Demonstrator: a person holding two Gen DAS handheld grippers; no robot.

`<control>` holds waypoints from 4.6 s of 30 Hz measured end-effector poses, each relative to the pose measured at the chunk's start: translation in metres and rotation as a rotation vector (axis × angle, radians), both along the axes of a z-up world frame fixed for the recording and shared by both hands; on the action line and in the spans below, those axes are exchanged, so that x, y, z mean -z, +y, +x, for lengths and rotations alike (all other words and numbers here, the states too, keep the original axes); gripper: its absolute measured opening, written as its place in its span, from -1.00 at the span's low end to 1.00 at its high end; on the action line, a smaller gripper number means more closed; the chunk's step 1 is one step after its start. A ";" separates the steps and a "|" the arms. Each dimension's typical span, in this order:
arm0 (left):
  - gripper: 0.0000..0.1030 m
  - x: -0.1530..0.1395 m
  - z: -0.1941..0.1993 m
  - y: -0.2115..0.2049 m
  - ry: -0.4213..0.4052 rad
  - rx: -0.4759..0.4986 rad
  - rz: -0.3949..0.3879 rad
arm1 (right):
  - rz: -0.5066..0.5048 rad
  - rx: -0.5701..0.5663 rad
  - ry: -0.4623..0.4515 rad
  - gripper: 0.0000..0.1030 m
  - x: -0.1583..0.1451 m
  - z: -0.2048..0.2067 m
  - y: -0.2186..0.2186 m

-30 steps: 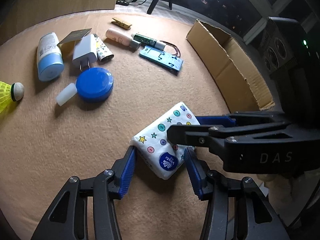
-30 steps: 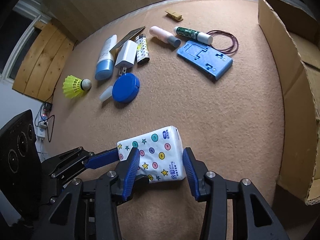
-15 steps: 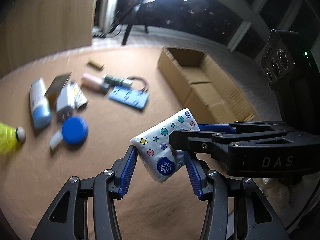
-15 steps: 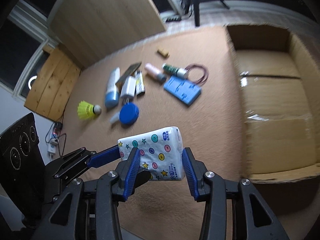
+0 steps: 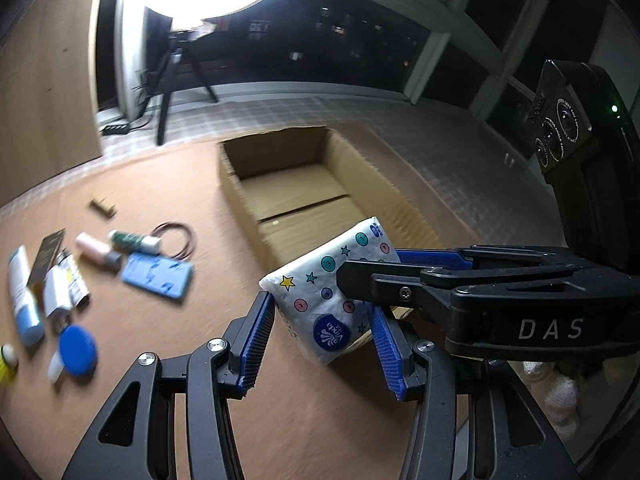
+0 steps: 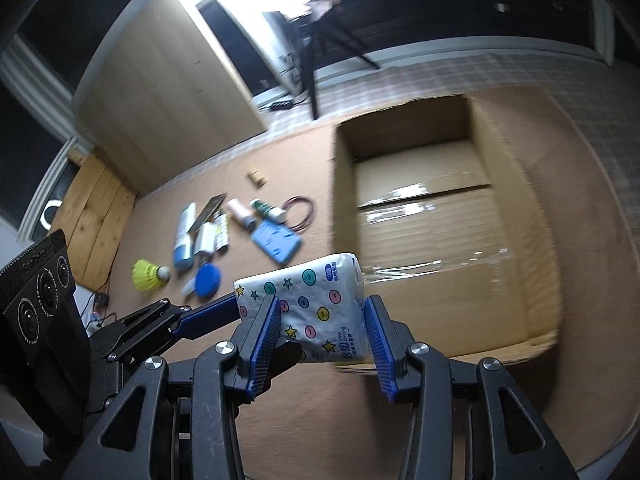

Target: Organize objects

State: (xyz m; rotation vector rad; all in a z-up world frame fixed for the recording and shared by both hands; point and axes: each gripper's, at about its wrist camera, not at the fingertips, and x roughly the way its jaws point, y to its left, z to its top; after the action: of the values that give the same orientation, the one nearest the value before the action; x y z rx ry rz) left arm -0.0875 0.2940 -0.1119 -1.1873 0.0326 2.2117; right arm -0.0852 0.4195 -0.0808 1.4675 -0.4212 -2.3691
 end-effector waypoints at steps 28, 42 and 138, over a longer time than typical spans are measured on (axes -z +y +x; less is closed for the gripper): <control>0.33 0.004 -0.012 0.010 -0.007 -0.017 0.000 | 0.051 0.116 0.065 0.03 -0.012 -0.001 0.044; 0.33 0.012 -0.014 -0.109 -0.038 -0.182 -0.020 | 0.039 0.016 0.062 0.03 -0.006 0.002 -0.029; -0.87 0.090 -0.049 -0.262 -0.175 -0.340 -0.137 | 0.284 -0.400 0.013 -0.10 0.091 -0.044 -0.254</control>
State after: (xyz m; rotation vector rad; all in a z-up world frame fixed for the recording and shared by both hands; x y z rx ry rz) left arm -0.1367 0.0325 -0.2023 -1.5552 -0.0976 2.4155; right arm -0.1289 0.1652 -0.1719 1.4846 0.2075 -2.1710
